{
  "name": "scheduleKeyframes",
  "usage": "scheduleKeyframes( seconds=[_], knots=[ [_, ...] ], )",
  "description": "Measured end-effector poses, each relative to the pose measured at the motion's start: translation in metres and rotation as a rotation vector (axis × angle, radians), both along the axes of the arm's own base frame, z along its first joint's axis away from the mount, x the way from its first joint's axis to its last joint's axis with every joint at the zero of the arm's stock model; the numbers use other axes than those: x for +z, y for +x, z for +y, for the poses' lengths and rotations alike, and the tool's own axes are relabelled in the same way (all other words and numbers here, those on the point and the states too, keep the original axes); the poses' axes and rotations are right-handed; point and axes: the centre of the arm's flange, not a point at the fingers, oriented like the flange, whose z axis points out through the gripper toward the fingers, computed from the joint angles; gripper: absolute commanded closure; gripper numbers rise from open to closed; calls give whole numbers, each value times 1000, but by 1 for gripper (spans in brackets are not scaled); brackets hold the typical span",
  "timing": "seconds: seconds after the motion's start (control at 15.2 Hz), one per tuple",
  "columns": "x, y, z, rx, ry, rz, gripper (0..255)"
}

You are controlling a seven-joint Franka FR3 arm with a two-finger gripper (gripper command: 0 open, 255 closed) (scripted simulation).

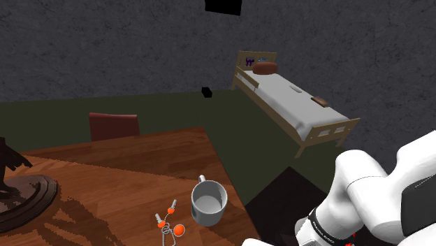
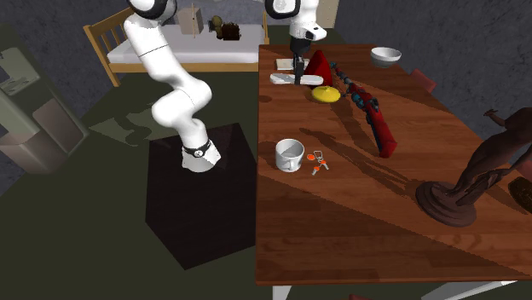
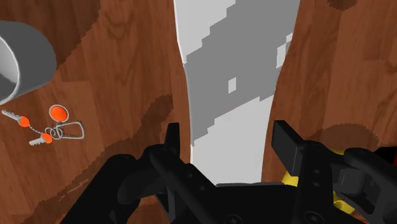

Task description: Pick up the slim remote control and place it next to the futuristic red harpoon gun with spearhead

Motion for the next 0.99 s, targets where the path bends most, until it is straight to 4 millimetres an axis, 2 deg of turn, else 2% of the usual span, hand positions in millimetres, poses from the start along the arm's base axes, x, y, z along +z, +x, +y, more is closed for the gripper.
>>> scheduleKeyframes(
  seconds=[0.99],
  knots=[
    [-1,-196,30,0,-1,-1,255]
  ],
)
